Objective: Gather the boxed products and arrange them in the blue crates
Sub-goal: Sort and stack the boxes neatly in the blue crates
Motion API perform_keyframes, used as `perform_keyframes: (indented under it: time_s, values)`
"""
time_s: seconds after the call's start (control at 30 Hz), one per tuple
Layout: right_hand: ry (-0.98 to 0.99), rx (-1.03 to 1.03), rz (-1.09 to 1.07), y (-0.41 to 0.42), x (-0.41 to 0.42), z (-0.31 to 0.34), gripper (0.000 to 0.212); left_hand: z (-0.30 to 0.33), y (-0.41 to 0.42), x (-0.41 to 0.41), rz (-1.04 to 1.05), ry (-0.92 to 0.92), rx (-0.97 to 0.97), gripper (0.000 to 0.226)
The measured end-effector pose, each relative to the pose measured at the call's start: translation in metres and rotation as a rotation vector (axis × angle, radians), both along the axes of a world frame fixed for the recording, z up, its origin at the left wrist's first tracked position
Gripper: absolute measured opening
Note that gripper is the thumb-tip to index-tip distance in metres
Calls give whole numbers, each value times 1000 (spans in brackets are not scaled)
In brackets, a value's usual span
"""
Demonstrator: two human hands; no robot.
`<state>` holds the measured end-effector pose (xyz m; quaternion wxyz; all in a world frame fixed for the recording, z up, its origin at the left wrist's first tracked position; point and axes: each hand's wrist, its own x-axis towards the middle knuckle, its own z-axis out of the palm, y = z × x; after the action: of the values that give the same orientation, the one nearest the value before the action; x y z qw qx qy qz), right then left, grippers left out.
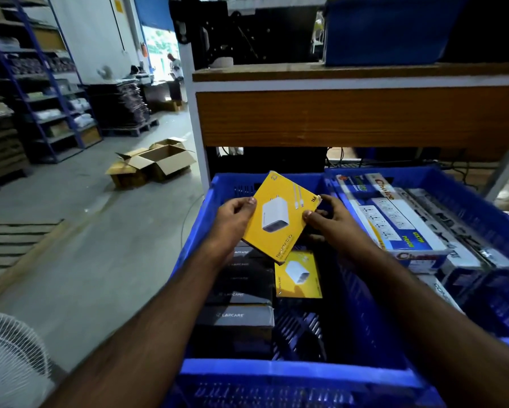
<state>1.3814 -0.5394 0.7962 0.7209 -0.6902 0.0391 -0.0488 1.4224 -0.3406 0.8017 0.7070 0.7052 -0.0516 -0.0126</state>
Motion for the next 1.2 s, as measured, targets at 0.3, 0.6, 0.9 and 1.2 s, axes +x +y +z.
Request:
perform_keyframes:
  time_s: [0.3,0.6,0.9,1.2]
  values:
    - [-94,-26,89,5,-12,3,33,1,-5,-4,65,-130,86,27]
    - [-718,-1092,5,14,-8,-9,32,14,-7,-10,-336,288,-334,61]
    - [-494,-862,-190,14,-15,-3,20,8,-7,1,-121,273,-489,43]
    - [-126,14,64,22,-16,9,41,3,-22,-15,-337,263,-348,31]
